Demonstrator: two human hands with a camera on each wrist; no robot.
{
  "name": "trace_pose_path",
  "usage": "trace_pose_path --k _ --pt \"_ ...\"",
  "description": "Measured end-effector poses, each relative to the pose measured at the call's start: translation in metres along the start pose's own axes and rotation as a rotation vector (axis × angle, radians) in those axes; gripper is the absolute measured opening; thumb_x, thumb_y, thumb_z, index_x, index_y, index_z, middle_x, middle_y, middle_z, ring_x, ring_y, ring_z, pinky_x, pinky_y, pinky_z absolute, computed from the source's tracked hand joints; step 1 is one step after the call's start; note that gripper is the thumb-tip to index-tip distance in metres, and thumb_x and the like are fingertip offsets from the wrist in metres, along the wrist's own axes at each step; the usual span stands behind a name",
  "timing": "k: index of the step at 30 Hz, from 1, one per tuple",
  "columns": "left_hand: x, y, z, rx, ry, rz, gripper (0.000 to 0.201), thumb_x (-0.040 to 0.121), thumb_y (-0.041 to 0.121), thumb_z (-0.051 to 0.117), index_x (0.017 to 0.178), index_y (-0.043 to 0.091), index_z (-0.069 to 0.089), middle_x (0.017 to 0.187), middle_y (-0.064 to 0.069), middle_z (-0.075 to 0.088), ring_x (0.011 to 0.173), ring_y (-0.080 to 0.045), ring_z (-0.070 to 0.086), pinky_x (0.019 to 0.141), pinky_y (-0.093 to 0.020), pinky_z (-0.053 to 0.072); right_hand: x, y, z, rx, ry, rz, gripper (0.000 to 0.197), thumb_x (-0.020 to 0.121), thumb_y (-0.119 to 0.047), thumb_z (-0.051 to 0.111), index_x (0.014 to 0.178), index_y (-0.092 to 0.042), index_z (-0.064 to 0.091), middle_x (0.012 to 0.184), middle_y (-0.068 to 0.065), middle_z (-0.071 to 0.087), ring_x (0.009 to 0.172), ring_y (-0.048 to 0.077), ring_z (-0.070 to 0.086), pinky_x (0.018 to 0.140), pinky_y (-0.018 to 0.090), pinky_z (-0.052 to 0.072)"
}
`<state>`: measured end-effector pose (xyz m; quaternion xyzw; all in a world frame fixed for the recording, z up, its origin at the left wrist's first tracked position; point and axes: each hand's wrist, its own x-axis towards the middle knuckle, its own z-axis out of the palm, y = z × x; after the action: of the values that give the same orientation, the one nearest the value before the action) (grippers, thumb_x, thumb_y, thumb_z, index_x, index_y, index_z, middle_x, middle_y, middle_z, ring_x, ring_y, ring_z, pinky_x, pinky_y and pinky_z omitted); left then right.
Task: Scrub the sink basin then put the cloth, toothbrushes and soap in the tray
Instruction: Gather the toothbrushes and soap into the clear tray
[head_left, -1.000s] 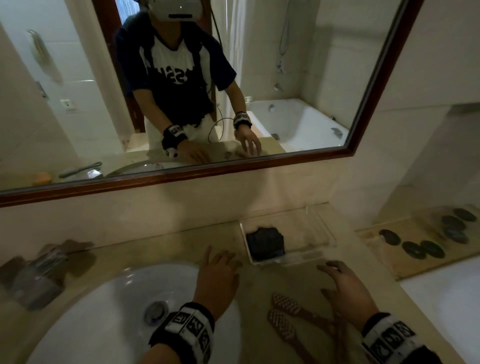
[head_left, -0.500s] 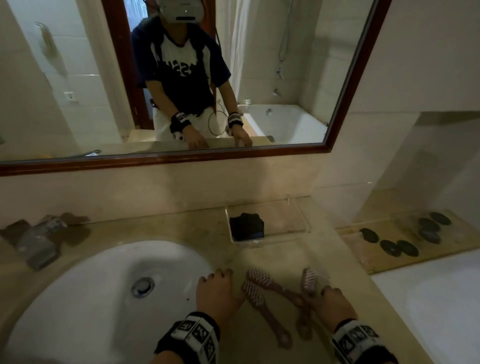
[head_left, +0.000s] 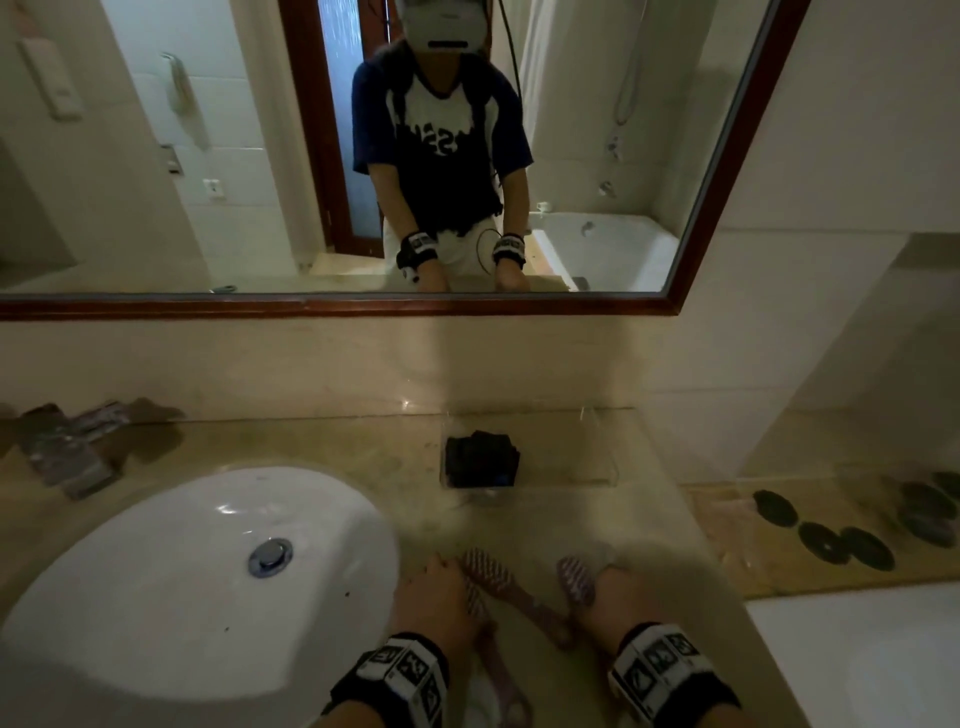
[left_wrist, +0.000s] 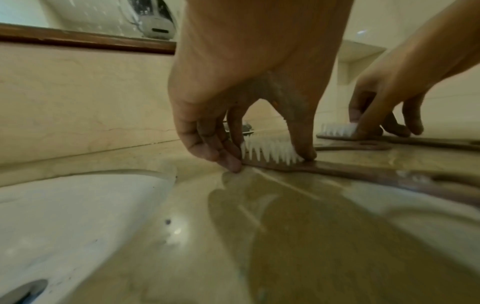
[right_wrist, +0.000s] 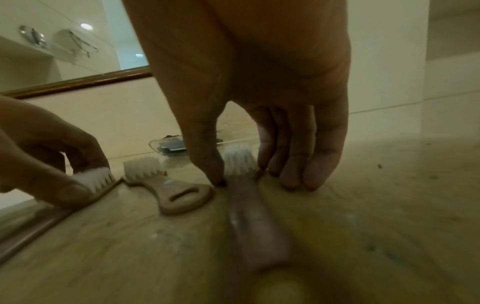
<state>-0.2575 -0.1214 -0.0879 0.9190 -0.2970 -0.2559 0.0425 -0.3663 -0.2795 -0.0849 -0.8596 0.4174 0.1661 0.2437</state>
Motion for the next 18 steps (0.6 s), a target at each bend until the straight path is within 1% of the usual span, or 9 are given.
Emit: trace_pose_path --k 2,4,5,8,11,13,15,16,18 --pt "0.001 0.001 -0.002 -0.021 0.002 -0.009 0.064 0.076 0.052 0.063 0.121 0.01 0.046 0.124 -0.01 0.047 0.112 -0.029 0.053 0.094 -0.038 0.049 0.006 0.004 0.0 0.033 -0.02 0.014 0.036 0.09 -0.039 0.05 0.107 -0.008 0.058 0.119 0.015 0.063 0.11 0.027 0.061 0.085 0.028 0.049" --pt "0.004 0.0 -0.002 -0.047 0.01 -0.009 0.067 0.077 0.051 0.065 0.124 0.009 0.043 0.127 -0.01 0.044 0.116 -0.028 0.051 0.096 -0.037 0.048 0.012 0.004 -0.003 0.021 -0.023 -0.004 0.038 0.088 -0.042 0.053 0.105 -0.008 0.055 0.12 0.015 0.061 0.111 0.028 0.06 0.085 0.03 0.048" --pt "0.005 0.0 -0.002 -0.06 0.02 -0.008 0.069 0.077 0.05 0.066 0.127 0.009 0.042 0.128 -0.01 0.043 0.118 -0.028 0.05 0.096 -0.036 0.048 0.012 0.004 -0.006 0.011 -0.011 -0.013 0.041 0.087 -0.042 0.055 0.109 -0.008 0.053 0.122 0.015 0.059 0.113 0.028 0.059 0.087 0.03 0.048" --pt "0.006 -0.002 -0.003 -0.114 0.06 0.002 0.075 0.078 0.044 0.067 0.136 0.01 0.034 0.132 -0.01 0.044 0.121 -0.027 0.051 0.096 -0.034 0.047 0.017 0.005 -0.009 0.022 -0.015 -0.052 0.052 0.09 -0.039 0.052 0.127 -0.005 0.039 0.13 0.014 0.054 0.119 0.028 0.055 0.098 0.033 0.046" --pt "0.007 -0.004 -0.004 -0.179 0.089 0.023 0.078 0.08 0.037 0.064 0.144 0.01 0.027 0.131 -0.009 0.048 0.119 -0.025 0.054 0.093 -0.032 0.048 0.022 0.009 -0.016 -0.037 -0.065 -0.084 0.06 0.091 -0.041 0.047 0.137 -0.006 0.029 0.135 0.013 0.052 0.123 0.026 0.053 0.099 0.032 0.044" --pt "0.007 -0.005 -0.005 -0.226 0.112 0.035 0.076 0.08 0.036 0.063 0.142 0.012 0.028 0.123 -0.006 0.049 0.114 -0.024 0.056 0.086 -0.031 0.049 0.025 0.01 -0.021 -0.104 -0.077 -0.108 0.061 0.089 -0.046 0.046 0.134 -0.009 0.032 0.132 0.011 0.054 0.122 0.026 0.052 0.098 0.034 0.044" --pt "0.009 -0.005 -0.01 -0.29 0.183 0.068 0.064 0.081 0.031 0.062 0.136 0.012 0.035 0.111 -0.002 0.045 0.103 -0.021 0.057 0.08 -0.027 0.048 0.027 0.009 -0.028 -0.161 -0.075 -0.137 0.056 0.088 -0.052 0.044 0.126 -0.011 0.039 0.125 0.01 0.057 0.118 0.026 0.052 0.095 0.034 0.043" --pt "0.011 -0.006 -0.014 -0.329 0.217 0.082 0.059 0.082 0.028 0.062 0.133 0.012 0.037 0.112 -0.001 0.043 0.101 -0.019 0.056 0.084 -0.025 0.049 0.029 0.008 -0.032 -0.165 -0.07 -0.15 0.053 0.087 -0.054 0.044 0.121 -0.013 0.042 0.118 0.008 0.06 0.113 0.025 0.054 0.09 0.033 0.044" --pt "0.017 -0.008 -0.027 -0.437 0.246 0.079 0.061 0.079 0.024 0.068 0.132 0.014 0.039 0.123 -0.004 0.042 0.109 -0.019 0.056 0.094 -0.024 0.049 0.031 0.005 -0.042 -0.093 -0.088 -0.188 0.04 0.086 -0.055 0.047 0.099 -0.018 0.042 0.088 0.0 0.058 0.086 0.019 0.056 0.069 0.028 0.043"
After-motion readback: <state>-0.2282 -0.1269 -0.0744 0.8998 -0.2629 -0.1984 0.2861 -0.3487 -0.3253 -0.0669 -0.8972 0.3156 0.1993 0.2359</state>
